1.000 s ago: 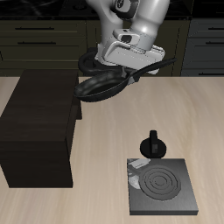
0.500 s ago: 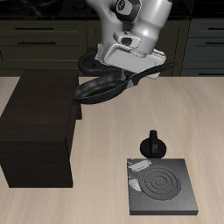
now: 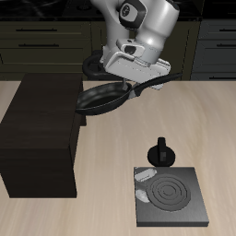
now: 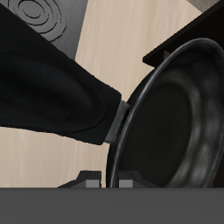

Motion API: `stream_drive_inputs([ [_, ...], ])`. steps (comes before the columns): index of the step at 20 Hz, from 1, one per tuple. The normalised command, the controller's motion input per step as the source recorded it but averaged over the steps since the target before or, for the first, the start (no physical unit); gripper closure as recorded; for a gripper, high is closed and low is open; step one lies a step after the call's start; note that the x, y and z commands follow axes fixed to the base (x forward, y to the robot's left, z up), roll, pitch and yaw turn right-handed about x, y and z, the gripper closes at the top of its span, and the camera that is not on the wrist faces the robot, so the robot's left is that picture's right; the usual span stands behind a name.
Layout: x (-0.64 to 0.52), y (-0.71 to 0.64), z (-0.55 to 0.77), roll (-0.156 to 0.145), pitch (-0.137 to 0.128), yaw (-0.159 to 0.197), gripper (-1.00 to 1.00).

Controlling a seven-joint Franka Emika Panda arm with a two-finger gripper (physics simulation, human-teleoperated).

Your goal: Place the frypan on the top layer of the shelf

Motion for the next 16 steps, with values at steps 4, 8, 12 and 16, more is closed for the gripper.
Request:
stream_drive_inputs([
  [4, -0.09, 0.07, 0.1, 0.01, -0.048, 0.018, 1.0],
  [8, 0.09, -0.01, 0.04, -0.006, -0.002, 0.028, 1.0],
  [12, 0.17, -0.18, -0.01, -0.046, 0.006, -0.016, 1.0],
  [16, 0.19, -0.25, -0.11, -0.053, 0.018, 0.005, 1.0],
])
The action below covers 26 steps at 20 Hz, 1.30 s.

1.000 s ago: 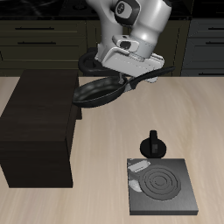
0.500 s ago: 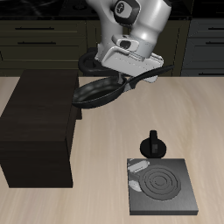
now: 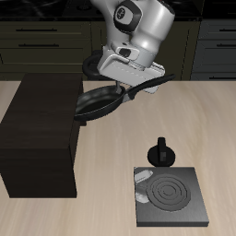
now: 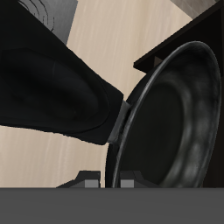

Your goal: Place the frypan on the top layer of the shelf

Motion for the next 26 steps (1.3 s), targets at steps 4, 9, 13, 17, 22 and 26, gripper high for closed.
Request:
stream_drive_inputs([
  [4, 0.12, -0.22, -0.08, -0.049, 0.009, 0.013, 1.0],
  [9, 0.2, -0.38, -0.12, -0.084, 0.007, 0.035, 1.0],
  [13, 0.15, -0.31, -0.12, -0.064, 0.01, 0.062, 1.0],
  [17, 0.1, -0.23, -0.1, -0.042, 0.011, 0.026, 1.0],
  [22, 0.1, -0.23, -0.11, -0.034, 0.031, 0.023, 1.0],
  [26, 0.08, -0.36, -0.09, -0.07, 0.018, 0.018, 1.0],
])
